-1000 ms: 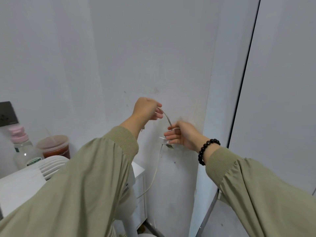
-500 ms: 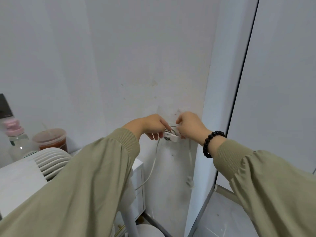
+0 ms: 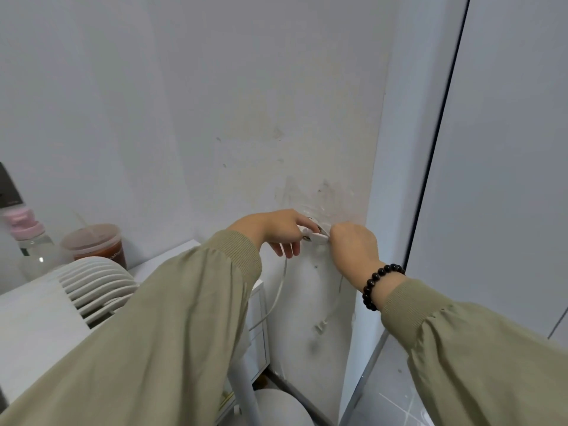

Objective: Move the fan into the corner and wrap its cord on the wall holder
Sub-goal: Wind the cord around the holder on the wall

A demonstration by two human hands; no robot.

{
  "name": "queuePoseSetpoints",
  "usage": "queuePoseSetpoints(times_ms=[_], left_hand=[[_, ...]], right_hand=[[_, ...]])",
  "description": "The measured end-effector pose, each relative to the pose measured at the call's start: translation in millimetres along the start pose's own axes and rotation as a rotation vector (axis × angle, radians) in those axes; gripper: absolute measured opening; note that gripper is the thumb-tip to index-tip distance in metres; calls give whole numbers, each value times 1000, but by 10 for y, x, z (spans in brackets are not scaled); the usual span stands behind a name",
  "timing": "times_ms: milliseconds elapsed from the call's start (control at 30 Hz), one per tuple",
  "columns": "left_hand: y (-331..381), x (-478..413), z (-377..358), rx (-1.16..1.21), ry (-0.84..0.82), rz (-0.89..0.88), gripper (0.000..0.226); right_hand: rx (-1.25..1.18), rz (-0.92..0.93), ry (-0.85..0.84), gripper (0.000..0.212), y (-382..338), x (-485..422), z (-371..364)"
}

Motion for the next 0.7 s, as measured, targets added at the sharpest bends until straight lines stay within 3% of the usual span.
queuePoseSetpoints(times_ms=[133, 233, 300, 467, 700], left_hand=[[-141, -55, 104, 234, 120, 61, 40], [-529, -143, 266, 392, 340, 290, 17], [-780, -134, 238, 452, 408, 422, 23], [-1051, -114, -111, 542, 252, 601, 34], [-1043, -128, -563, 905, 196, 588, 39]], right_hand=[[-193, -133, 86, 27, 127, -21, -266], [-513, -294, 186, 33, 262, -2, -443], [-807, -413, 193, 40, 311, 35, -615], [-1465, -675, 111, 23, 250, 74, -1019], [-1845, -795, -168, 18, 40, 110, -1140]])
Point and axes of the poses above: each hand's wrist, its own x-axis away from the middle knuckle, its own z-axis out of the back of the hand, y = z × x, the point moved 10 cm from there along -x, towards the middle knuckle, and after that the axes turned 6 degrees about -x, right-handed, at the moved point
